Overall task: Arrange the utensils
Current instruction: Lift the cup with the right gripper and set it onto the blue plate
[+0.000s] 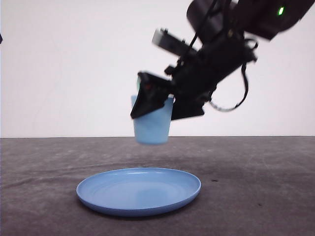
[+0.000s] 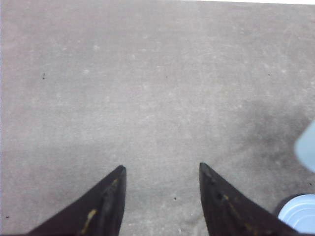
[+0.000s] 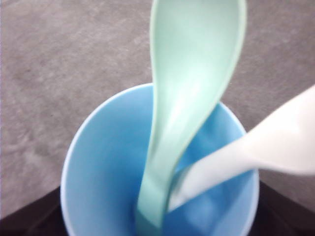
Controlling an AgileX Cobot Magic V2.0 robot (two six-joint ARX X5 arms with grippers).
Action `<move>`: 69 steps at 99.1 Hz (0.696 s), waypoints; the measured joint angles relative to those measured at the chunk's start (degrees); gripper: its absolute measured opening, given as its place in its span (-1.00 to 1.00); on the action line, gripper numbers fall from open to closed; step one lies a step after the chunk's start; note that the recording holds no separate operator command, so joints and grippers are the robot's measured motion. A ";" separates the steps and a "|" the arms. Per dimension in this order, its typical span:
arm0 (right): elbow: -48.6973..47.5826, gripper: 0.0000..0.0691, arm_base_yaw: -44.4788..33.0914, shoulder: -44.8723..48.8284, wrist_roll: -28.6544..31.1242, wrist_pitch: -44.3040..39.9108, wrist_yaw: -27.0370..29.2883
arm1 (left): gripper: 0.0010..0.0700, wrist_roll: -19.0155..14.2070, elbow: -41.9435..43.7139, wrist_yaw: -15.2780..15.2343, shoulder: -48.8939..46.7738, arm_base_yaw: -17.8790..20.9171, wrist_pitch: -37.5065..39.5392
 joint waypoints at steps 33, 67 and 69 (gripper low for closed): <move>-9.94 0.37 2.99 -16.98 -1.25 -3.91 4.04 | -0.22 0.57 0.00 0.00 0.00 0.00 0.09; -25.00 0.37 8.37 -27.12 2.32 2.80 5.64 | -0.22 0.85 0.00 0.00 0.00 0.00 0.11; -25.68 0.37 8.72 -26.97 2.56 3.39 5.66 | -0.22 0.85 -0.02 0.00 0.00 0.00 0.07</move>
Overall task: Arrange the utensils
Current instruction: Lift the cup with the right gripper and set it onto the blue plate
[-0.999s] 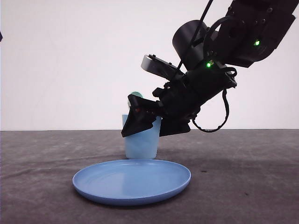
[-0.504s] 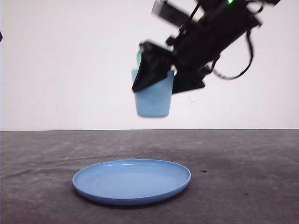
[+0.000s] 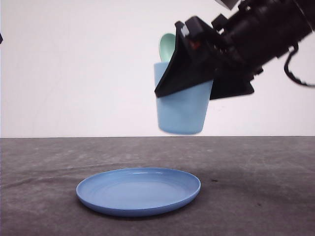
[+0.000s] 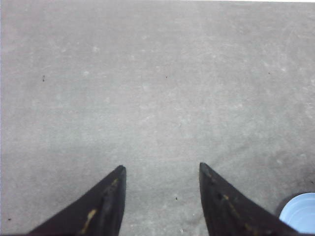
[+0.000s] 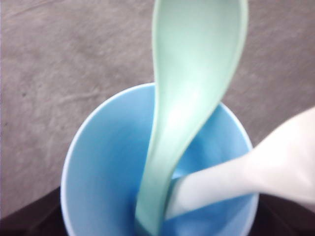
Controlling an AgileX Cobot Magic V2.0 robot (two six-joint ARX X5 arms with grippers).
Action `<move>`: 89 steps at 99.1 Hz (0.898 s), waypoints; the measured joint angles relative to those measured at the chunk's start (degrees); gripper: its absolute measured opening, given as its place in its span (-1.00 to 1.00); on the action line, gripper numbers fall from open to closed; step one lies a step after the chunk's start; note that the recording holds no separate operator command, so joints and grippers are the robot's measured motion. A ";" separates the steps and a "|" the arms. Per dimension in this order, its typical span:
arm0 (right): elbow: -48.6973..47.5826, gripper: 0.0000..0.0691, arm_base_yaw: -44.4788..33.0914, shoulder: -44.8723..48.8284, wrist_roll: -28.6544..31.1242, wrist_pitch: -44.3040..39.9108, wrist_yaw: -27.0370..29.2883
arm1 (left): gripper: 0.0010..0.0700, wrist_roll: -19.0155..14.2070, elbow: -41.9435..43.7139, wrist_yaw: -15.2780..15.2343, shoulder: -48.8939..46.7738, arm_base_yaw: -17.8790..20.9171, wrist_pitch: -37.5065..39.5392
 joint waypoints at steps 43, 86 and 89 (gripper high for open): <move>-2.71 0.37 3.74 11.26 0.72 17.42 0.11 | -0.22 0.02 0.02 0.02 0.00 0.00 0.02; -2.71 0.36 3.74 21.88 0.70 26.53 0.04 | -0.22 0.02 0.02 0.02 0.00 0.00 0.00; -2.71 0.36 3.76 21.99 0.70 26.56 0.02 | -0.22 0.02 0.00 0.02 0.00 0.00 0.02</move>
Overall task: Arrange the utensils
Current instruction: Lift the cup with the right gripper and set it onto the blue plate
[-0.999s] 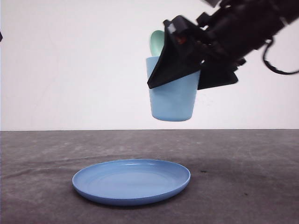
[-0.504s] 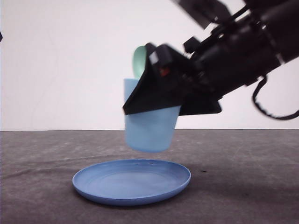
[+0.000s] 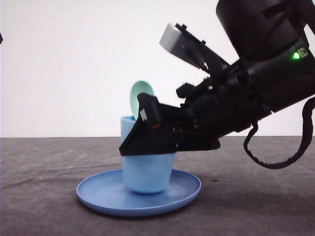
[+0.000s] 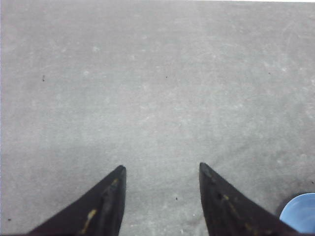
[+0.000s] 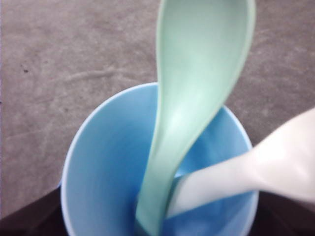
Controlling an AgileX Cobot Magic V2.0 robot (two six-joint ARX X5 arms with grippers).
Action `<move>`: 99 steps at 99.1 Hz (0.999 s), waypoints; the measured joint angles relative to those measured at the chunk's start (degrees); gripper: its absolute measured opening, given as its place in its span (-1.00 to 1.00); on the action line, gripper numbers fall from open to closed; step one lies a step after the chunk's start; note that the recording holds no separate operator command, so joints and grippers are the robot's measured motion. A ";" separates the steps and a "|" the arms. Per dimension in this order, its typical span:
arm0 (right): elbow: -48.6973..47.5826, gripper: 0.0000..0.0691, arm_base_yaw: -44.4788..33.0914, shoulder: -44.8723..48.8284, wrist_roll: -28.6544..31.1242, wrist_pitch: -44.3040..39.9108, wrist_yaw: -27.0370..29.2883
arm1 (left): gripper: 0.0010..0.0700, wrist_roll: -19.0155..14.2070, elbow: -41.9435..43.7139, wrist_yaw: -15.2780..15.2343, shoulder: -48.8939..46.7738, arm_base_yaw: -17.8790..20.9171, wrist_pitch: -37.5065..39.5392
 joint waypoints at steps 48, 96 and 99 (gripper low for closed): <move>0.00 0.41 1.05 0.09 -0.63 0.02 -0.09 | -0.22 0.00 0.02 0.00 0.00 0.00 0.00; 0.94 0.81 0.02 -2.64 -0.81 -8.79 -1.55 | -0.22 0.00 0.02 0.00 0.00 0.00 0.00; 1.36 0.81 -0.13 -3.54 -1.05 -10.82 -1.60 | -0.22 0.00 0.02 0.00 0.00 0.00 0.00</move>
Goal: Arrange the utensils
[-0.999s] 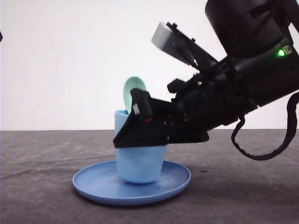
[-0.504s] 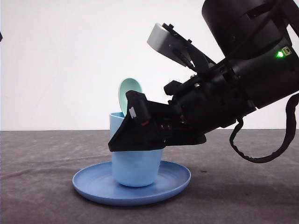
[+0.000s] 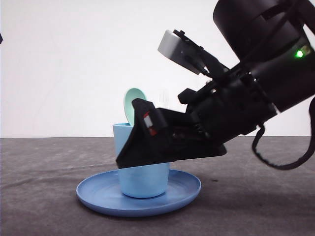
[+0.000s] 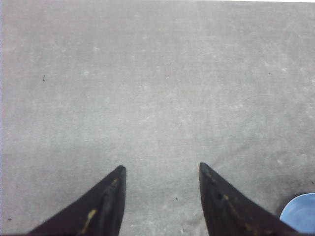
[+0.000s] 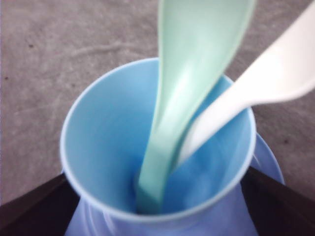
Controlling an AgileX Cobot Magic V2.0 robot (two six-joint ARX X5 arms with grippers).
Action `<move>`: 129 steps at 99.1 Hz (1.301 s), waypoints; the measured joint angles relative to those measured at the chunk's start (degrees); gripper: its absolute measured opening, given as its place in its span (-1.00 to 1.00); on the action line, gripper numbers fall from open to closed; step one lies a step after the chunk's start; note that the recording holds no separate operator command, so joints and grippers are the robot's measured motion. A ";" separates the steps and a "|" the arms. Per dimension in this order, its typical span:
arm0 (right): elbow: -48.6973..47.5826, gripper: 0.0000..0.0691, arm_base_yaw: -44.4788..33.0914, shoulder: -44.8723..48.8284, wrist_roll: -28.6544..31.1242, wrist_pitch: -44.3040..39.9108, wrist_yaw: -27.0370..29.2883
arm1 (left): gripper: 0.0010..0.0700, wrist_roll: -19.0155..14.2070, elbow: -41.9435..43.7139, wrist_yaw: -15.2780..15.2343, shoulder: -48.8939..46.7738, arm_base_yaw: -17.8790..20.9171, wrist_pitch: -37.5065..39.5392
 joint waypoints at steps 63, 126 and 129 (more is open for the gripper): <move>18.21 0.81 -11.45 -18.69 -10.91 -60.57 7.72 | -0.22 0.00 0.00 0.00 0.00 0.00 0.00; 22.32 0.81 -42.91 -35.01 -0.44 -77.92 7.56 | -0.22 0.02 0.00 0.00 0.00 0.00 -1.66; 22.32 0.81 -43.28 -35.04 -0.37 -78.44 7.56 | -0.22 0.02 -0.02 0.00 0.00 0.00 -1.95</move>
